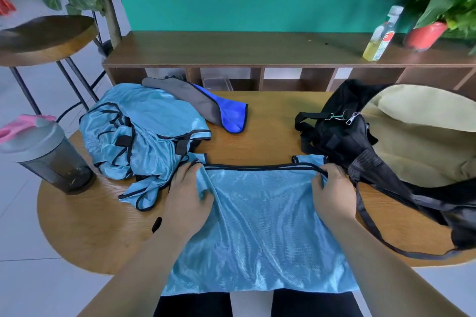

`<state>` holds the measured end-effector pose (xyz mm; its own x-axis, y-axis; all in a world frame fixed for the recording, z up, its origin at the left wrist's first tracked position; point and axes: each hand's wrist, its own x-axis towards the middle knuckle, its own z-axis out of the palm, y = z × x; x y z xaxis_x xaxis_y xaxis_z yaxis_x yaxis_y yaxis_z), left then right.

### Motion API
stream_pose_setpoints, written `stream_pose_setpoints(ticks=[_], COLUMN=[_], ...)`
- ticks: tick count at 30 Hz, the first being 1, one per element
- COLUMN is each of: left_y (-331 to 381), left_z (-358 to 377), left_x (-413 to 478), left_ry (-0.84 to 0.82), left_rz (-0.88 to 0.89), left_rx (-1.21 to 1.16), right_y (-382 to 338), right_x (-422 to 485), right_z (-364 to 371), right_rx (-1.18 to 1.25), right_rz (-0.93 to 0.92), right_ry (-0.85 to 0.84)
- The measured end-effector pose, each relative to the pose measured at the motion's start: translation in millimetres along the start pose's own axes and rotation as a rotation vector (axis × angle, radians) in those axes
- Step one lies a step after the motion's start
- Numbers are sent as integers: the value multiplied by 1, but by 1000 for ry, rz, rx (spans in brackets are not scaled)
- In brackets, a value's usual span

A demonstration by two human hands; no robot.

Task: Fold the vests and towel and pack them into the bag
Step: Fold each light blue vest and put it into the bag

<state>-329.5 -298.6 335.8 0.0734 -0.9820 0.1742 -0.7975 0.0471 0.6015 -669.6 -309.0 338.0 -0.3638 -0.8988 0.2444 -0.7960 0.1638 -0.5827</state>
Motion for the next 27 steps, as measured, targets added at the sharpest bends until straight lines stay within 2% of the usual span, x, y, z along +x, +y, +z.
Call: stream_pose_setpoints(ticks=[3, 7, 11, 14, 17, 20, 23, 27], left_y=[-7, -5, 5, 12, 19, 22, 13, 6], left_z=[-2, 1, -1, -7, -16, -23, -24, -27], left_x=[-1, -15, -25, -26, -25, -16, -6, 0], left_ry=[2, -81, -182, -171, 12, 134, 65, 71], left_rz=[21, 204, 271, 229, 171, -2, -127, -111], left_rx=[-8, 127, 31, -112, -245, -401, -328, -333], right_y=[0, 2, 9, 11, 12, 12, 10, 2], right_x=[-3, -14, -21, -23, -24, -24, -20, -17], right_z=[-6, -9, -13, -18, -22, -25, -28, -41], right_rx=[55, 6, 8, 53, 100, 126, 176, 239], right_rz=[-10, -128, -158, -114, -62, -26, 65, 112], right_ry=[-17, -78, -100, -89, -97, -94, -95, -83])
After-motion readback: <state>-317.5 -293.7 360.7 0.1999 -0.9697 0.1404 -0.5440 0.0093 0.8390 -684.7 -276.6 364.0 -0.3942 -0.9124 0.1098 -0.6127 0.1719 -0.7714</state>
